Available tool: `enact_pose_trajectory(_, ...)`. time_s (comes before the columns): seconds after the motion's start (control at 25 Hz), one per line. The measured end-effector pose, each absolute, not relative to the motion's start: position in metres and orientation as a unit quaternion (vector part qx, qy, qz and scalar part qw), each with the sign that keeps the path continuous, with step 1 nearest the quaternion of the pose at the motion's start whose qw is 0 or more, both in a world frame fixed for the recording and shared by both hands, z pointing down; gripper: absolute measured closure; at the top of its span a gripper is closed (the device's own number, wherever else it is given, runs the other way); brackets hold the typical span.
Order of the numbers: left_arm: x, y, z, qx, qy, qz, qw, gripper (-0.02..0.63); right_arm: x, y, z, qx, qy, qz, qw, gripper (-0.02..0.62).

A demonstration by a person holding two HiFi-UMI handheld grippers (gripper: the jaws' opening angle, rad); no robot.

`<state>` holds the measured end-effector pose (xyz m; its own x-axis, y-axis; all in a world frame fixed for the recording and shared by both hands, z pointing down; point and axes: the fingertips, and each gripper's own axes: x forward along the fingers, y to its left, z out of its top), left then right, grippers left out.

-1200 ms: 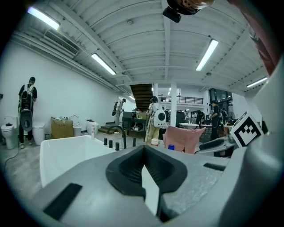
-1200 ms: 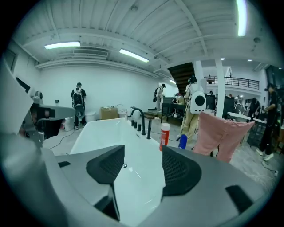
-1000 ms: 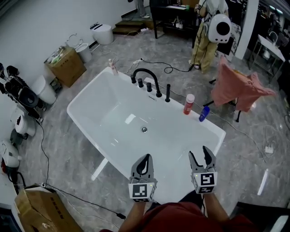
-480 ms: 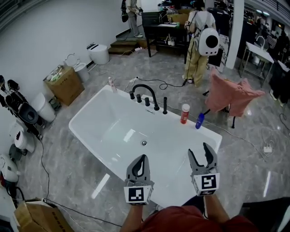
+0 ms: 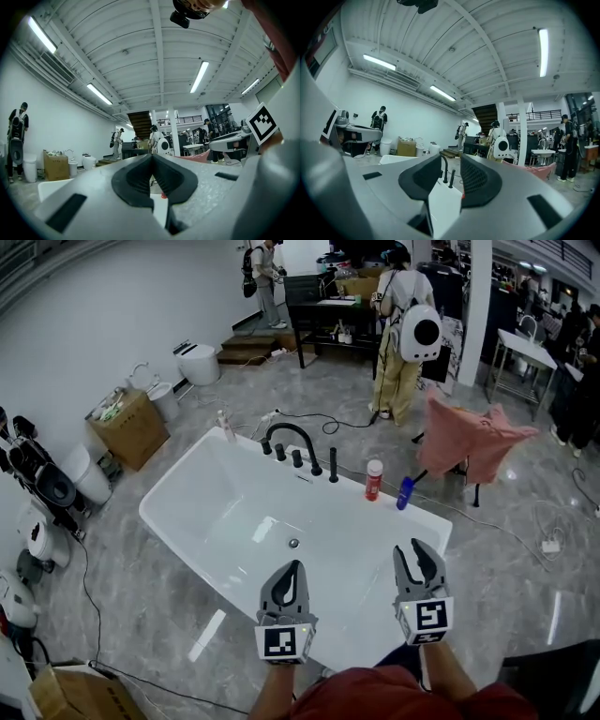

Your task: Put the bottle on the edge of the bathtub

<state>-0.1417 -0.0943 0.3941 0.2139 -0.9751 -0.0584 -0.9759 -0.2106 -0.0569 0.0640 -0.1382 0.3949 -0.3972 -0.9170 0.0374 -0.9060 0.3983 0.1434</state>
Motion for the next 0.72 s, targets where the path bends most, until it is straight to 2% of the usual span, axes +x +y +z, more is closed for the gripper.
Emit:
enact_pose_trajectory(0.16, -0.133, -0.095, 0.386, -0.782, 0.621, 0.009, 0.045, 0.601, 0.075, -0.137, 0.392, 0.549, -0.833, -0.039, 0.051, 0.597)
enact_pose_trajectory(0.72, -0.117, -0.099, 0.380, -0.788, 0.614, 0.008, 0.054, 0.601, 0.094, -0.134, 0.385, 0.563, -0.825, -0.037, 0.044, 0.597)
